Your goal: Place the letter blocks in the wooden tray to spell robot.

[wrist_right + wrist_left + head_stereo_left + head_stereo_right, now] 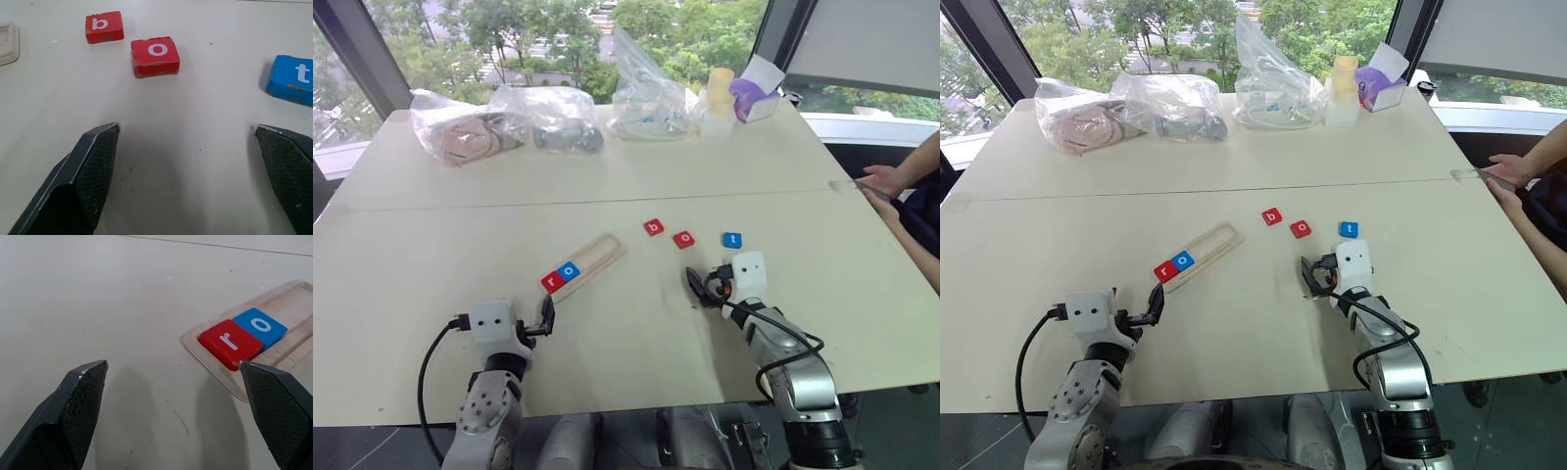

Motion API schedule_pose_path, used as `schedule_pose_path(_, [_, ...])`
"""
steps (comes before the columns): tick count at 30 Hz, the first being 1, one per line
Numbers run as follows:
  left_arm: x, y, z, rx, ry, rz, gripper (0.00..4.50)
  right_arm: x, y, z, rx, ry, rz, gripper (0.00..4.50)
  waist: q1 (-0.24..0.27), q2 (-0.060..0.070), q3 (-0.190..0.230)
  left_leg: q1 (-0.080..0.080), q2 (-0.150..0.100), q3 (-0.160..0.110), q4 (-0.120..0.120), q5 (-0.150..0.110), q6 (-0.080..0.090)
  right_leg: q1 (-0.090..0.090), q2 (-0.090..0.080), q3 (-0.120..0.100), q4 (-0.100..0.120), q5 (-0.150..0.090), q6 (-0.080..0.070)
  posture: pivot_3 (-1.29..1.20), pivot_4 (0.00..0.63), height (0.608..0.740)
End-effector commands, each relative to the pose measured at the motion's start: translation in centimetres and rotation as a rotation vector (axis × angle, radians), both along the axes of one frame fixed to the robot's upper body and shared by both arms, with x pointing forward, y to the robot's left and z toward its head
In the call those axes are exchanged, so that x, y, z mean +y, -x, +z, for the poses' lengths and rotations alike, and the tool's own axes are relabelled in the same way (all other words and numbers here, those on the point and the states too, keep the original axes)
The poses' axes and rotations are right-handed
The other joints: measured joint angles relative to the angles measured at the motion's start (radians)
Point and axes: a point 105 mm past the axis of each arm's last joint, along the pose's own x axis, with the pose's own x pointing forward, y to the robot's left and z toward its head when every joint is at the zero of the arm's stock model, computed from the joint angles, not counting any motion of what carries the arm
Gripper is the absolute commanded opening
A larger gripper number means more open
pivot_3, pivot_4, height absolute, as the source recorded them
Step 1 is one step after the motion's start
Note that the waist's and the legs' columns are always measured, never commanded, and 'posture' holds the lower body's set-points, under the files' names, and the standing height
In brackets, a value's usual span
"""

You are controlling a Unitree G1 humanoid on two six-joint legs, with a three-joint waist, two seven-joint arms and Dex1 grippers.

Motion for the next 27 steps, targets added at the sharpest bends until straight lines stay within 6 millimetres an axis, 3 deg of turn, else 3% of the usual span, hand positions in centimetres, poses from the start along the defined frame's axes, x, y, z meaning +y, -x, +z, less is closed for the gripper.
schedule_pose_path(1, [0.1, 0.2, 1.4, -0.048, -0.018, -0.024, 4.50, 0.7, 0.7, -1.0, 0.043, -0.020, 0.003, 4.47, 0.000, 0.000, 0.000, 0.000, 0.000, 0.000, 0.000, 0.000, 0.000, 0.000, 0.000, 0.000, 0.000, 0.000, 0.000, 0.00, 0.150, 0.740])
schedule_pose_path(19, [-0.7, 0.1, 1.4, -0.050, -0.024, -0.089, 4.50, 0.5, 1.4, -0.7, 0.006, -0.001, 0.024, 4.47, -0.001, 0.000, 0.000, 0.000, 0.000, 0.000, 0.000, 0.000, 0.000, 0.000, 0.000, 0.000, 0.000, 0.000, 0.000, 0.00, 0.150, 0.740])
schedule_pose_path(27, [-1.6, -0.3, 1.8, -0.060, -0.027, -0.143, 4.50, 0.8, 1.9, 0.4, -0.043, 0.088, 0.162, 4.47, 0.000, 0.001, 0.000, 0.000, 0.000, 0.000, 0.000, 0.000, 0.000, 0.000, 0.000, 0.000, 0.000, 0.000, 0.000, 0.00, 0.150, 0.740])
